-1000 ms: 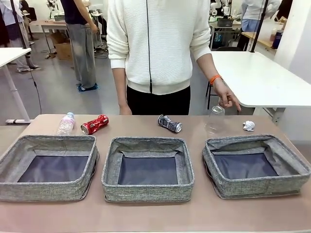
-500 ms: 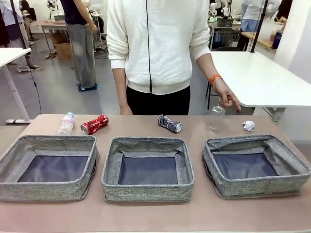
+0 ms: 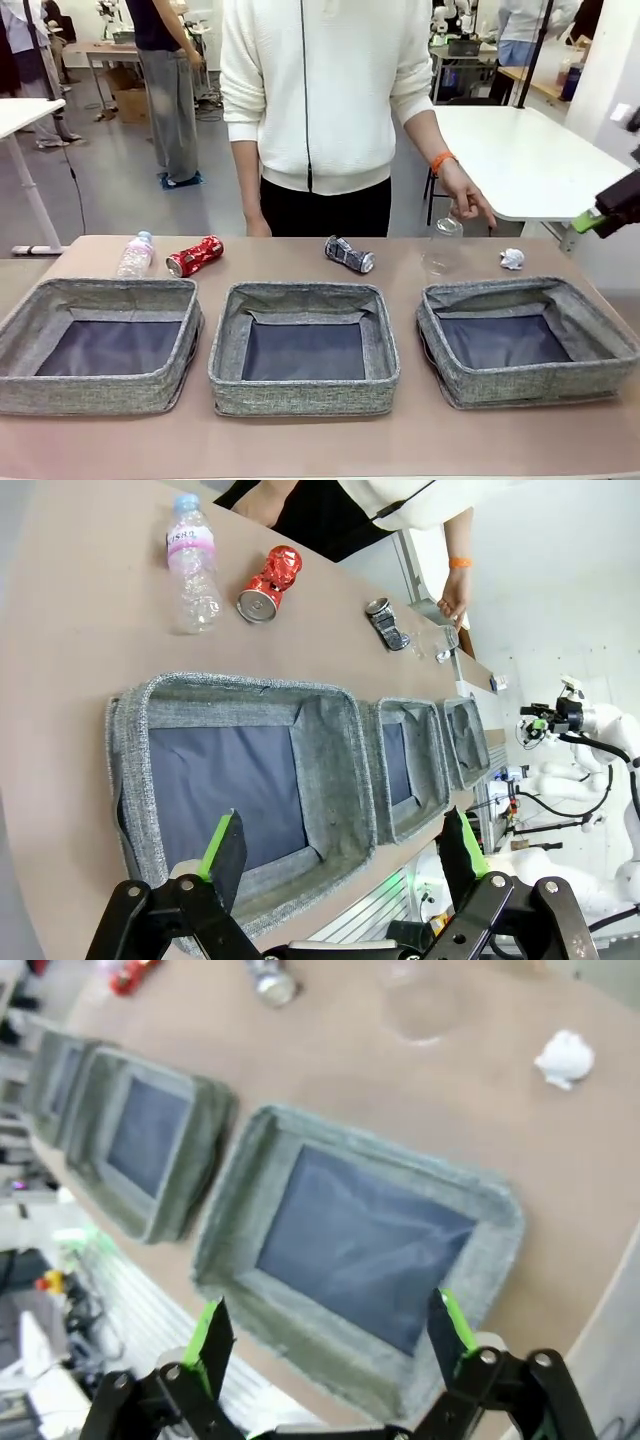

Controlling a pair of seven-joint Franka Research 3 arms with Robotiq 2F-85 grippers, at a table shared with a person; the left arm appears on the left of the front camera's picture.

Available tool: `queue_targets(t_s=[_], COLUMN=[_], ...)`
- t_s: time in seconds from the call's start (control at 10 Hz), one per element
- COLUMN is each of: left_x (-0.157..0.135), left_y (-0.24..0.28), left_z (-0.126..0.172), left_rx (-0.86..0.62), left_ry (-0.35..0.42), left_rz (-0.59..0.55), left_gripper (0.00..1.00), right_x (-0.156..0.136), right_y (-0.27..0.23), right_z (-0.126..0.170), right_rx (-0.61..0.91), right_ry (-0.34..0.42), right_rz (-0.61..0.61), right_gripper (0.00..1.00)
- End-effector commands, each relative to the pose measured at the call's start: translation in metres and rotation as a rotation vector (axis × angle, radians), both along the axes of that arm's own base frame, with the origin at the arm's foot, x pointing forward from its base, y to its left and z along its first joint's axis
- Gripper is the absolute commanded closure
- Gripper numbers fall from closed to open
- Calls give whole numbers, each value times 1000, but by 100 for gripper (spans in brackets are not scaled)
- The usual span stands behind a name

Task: Sort the waste into the appropriate baskets.
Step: Pick up the waste item pointed out by the person.

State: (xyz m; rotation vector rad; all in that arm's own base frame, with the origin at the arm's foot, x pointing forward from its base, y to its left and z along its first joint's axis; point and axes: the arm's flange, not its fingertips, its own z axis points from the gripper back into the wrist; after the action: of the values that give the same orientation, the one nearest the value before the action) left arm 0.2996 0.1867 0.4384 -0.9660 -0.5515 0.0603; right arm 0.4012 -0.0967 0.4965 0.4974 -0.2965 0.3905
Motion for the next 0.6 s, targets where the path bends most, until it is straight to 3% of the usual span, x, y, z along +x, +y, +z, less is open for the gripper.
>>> queue_targets(t_s=[0.0, 0.3, 0.5], left_x=[1, 1, 1], left_y=[1, 1, 1], left_z=[0, 0, 0], left_rx=[-9, -9, -9], left_ry=[-31, -31, -31], left_rz=[-7, -7, -7], left_gripper=[0, 0, 0], right_x=[-9, 7, 50], right_y=[4, -7, 3], right_z=[8, -7, -12], right_rx=[26, -9, -107], right_ry=[1, 1, -33], right_rz=[7, -60, -111], right_gripper=[0, 0, 0])
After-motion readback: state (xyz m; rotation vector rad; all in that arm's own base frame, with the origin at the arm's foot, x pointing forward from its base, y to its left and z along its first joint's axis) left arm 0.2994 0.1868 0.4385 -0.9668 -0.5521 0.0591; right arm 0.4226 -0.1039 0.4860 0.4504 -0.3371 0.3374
